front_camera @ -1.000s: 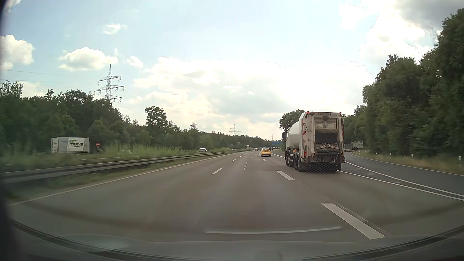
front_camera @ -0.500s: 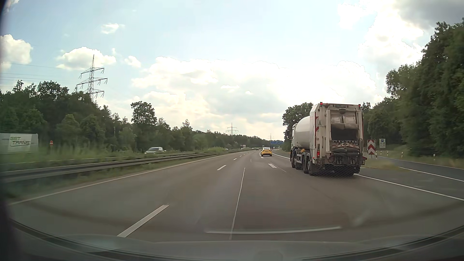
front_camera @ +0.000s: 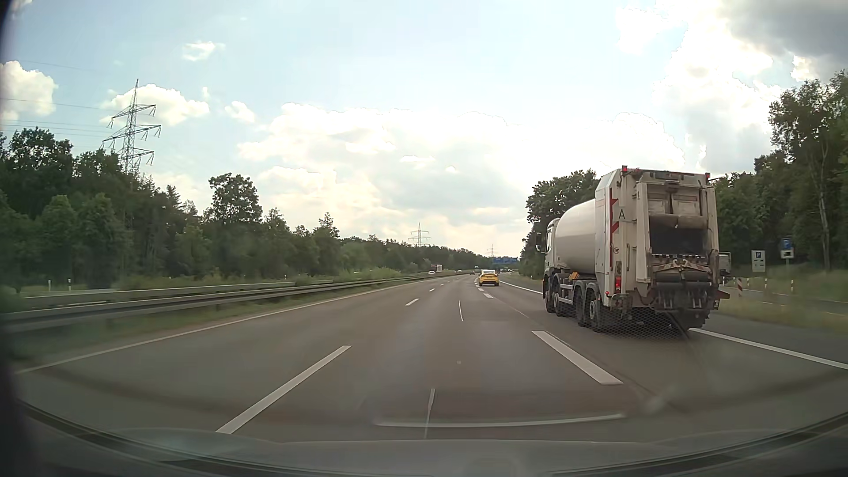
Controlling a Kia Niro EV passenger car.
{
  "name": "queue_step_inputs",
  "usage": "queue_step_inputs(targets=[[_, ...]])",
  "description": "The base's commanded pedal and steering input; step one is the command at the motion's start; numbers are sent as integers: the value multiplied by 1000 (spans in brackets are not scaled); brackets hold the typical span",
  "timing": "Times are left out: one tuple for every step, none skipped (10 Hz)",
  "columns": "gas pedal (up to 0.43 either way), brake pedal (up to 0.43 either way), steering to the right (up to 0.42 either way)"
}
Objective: Follow the waypoints while adhering to traffic rules and regulations
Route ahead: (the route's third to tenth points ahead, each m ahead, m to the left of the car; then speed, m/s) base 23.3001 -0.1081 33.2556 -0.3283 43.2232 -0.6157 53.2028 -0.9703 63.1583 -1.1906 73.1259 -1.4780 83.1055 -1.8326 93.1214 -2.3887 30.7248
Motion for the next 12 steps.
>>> queue_step_inputs(targets=[[150, 30, 3], [150, 30, 4], [150, 30, 3], [150, 30, 3], [150, 30, 3], [150, 30, 3], [150, 30, 3], [150, 30, 3], [150, 30, 4], [150, 30, 6], [150, 30, 5], [150, 30, 4]])
